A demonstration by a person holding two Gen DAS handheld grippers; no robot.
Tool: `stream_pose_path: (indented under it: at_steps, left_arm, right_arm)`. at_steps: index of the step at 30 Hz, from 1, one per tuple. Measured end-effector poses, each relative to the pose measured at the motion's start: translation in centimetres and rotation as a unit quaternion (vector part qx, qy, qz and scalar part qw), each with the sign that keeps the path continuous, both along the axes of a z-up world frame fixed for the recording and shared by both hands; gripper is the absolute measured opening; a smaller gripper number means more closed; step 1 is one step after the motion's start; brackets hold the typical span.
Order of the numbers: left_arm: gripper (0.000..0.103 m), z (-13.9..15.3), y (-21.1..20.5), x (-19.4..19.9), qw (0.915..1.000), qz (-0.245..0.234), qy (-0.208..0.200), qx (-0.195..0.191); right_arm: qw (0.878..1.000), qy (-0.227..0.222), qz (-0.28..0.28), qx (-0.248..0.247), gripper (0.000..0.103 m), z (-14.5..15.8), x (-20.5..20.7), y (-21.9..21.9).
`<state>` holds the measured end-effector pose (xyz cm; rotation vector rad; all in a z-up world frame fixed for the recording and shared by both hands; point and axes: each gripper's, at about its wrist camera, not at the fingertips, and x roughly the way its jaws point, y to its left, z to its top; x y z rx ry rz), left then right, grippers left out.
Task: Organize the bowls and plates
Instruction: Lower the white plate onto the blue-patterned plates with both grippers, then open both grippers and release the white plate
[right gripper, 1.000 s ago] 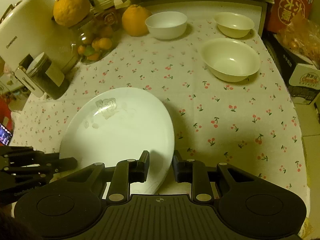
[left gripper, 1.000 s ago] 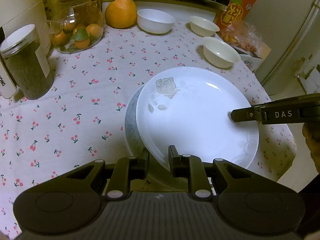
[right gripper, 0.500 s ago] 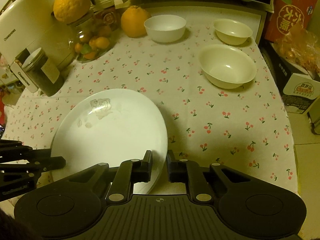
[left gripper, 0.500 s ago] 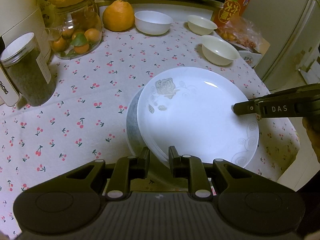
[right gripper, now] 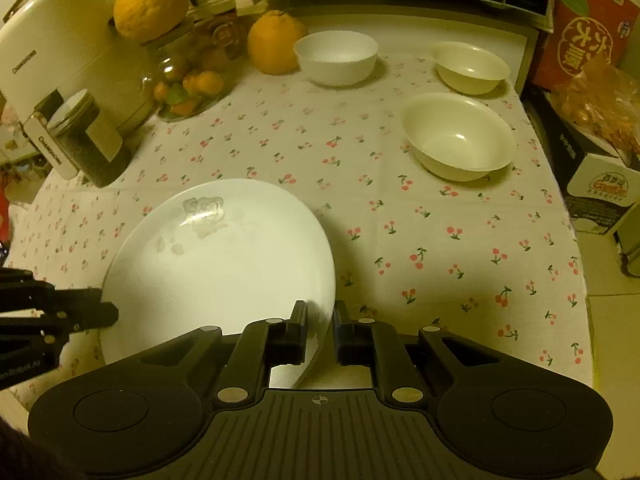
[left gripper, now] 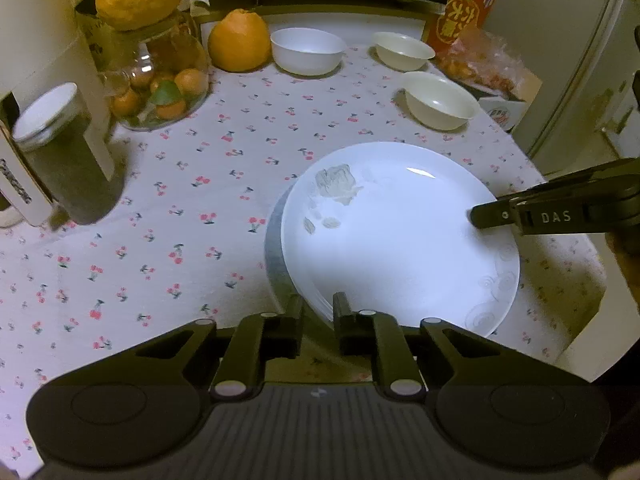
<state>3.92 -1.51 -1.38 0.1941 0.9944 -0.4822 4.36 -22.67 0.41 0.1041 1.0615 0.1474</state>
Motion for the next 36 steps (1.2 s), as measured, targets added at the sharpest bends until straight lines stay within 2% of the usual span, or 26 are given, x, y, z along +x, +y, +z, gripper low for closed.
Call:
stream_pose_path:
  at_steps: [4,11,14,19,25,29,31,34,36]
  left_arm:
    - [0.012,0.1,0.1,-0.1,0.9997,0.0,-0.015,0.02]
    - [0.013,0.0,0.8,0.1,1.0,0.005,-0.002,0.001]
    - [0.024,0.0,1.1,0.3,0.9997,0.013,0.012,-0.015]
    - [0.029,0.1,1.5,0.6,0.9988,0.027,0.022,-0.034]
    - [0.033,0.1,1.8,1.1,0.9982,0.037,0.022,-0.041]
    - [0.044,0.0,1.7,1.5,0.9977,0.045,0.023,-0.044]
    - [0.045,0.1,1.8,1.7,0.9974,0.051,0.02,-0.046]
    - [0.046,0.1,2.0,2.2,0.9965,0.065,0.015,-0.05]
    - [0.053,0.2,2.1,2.6,0.9956,0.075,0.012,-0.054]
  right_arm:
    - [1.0,0.005,0.012,-0.007,0.009,-0.3,0.0,0.8]
    - [1.0,0.003,0.019,-0.023,0.011,-0.4,-0.1,1.4]
    - [1.0,0.014,0.011,-0.007,0.016,-0.5,0.1,1.0]
    - [1.0,0.02,-0.005,0.015,0.022,-0.2,0.4,0.0]
    - [0.999,0.02,-0.021,0.038,0.023,0.2,0.8,-1.1]
    - [0.998,0.023,-0.032,0.047,0.031,0.3,1.0,-1.7]
    - [0.998,0.025,-0.035,0.052,0.034,0.2,1.1,-2.0]
    - [0.997,0.024,-0.045,0.06,0.045,0.4,1.2,-2.7]
    - [0.996,0.019,-0.055,0.066,0.051,0.6,1.4,-3.3]
